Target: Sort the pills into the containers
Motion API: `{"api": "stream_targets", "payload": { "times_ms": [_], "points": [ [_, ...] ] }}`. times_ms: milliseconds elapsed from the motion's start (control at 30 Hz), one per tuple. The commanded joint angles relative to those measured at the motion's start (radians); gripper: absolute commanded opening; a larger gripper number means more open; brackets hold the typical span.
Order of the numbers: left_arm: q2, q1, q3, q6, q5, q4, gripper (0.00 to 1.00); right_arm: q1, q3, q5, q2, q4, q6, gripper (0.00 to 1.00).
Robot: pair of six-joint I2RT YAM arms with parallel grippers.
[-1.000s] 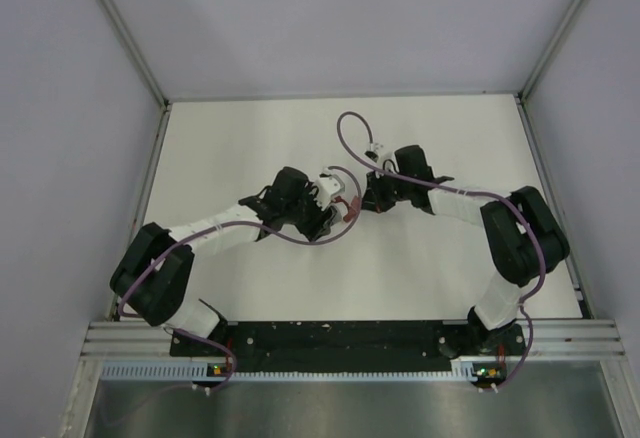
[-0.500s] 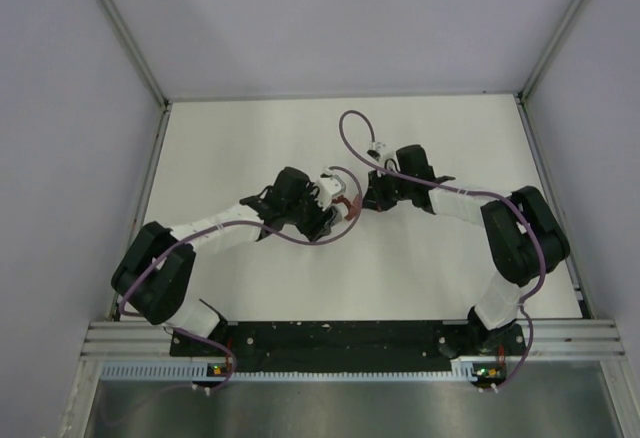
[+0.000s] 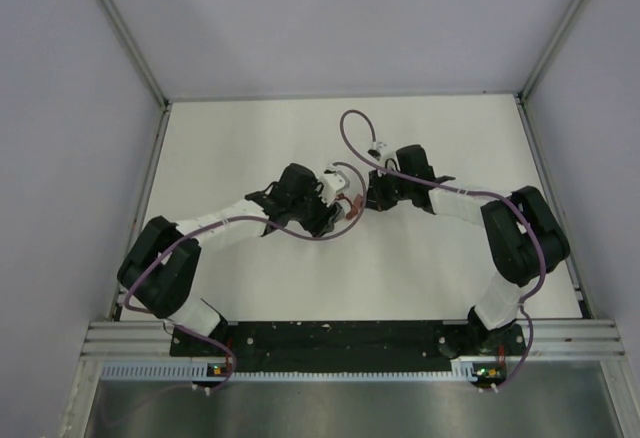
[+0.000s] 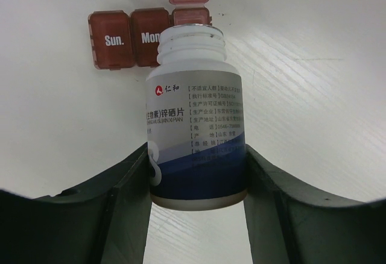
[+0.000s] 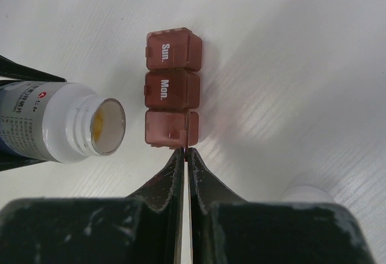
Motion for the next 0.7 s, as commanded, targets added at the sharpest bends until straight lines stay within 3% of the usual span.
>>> {"api": "stream_targets", "payload": {
  "times_ms": [0,667],
  "points": [
    [0.015,-0.012,0.060,-0.032,-0.015,0.010,0.00,-0.007,-0.002,0.006,-0.040,0.039,0.013,0.01],
    [0.078,-0.047,0.135,-0.116,-0.069,-0.073,0.00,-0.018,-0.005,-0.001,-0.041,0.045,0.013,0.01]
  ]
}}
